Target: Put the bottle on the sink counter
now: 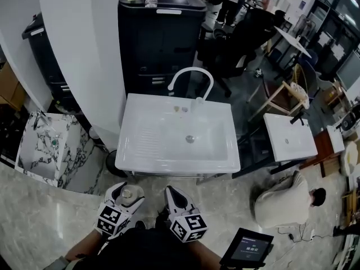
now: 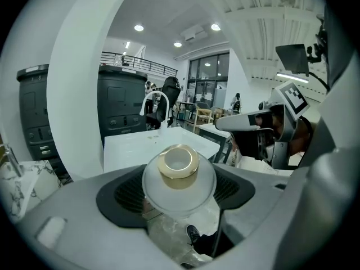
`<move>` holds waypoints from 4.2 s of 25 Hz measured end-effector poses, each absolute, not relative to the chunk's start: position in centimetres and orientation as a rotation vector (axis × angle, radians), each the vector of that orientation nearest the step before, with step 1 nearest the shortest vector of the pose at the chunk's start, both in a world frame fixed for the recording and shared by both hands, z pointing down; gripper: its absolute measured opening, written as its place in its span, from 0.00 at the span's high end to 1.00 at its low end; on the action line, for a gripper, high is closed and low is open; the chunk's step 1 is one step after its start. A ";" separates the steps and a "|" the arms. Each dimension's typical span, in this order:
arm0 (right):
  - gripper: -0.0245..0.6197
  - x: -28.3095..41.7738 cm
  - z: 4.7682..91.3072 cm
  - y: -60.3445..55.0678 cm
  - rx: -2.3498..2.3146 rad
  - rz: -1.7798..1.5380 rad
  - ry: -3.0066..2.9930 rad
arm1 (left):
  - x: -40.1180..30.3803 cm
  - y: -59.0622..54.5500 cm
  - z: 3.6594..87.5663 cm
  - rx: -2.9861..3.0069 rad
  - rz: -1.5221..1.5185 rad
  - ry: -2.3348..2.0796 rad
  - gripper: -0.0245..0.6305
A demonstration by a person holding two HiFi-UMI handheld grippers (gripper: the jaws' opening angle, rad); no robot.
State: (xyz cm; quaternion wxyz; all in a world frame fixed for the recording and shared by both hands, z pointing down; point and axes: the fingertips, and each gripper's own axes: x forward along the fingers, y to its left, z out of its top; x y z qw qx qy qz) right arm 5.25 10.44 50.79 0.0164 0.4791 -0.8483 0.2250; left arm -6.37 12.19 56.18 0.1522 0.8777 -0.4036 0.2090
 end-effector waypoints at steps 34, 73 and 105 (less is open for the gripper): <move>0.97 11.1 53.3 -7.0 1.305 0.865 -2.670 | -3.5 -5.5 57.0 2.313 0.628 -1.395 0.44; 0.97 6.1 59.1 -20.1 1.422 0.965 -2.365 | -10.4 -39.1 69.7 2.327 0.909 -1.383 0.44; 0.97 6.9 60.4 -20.5 1.442 1.010 -2.322 | -9.9 -42.3 73.3 2.286 0.944 -1.367 0.44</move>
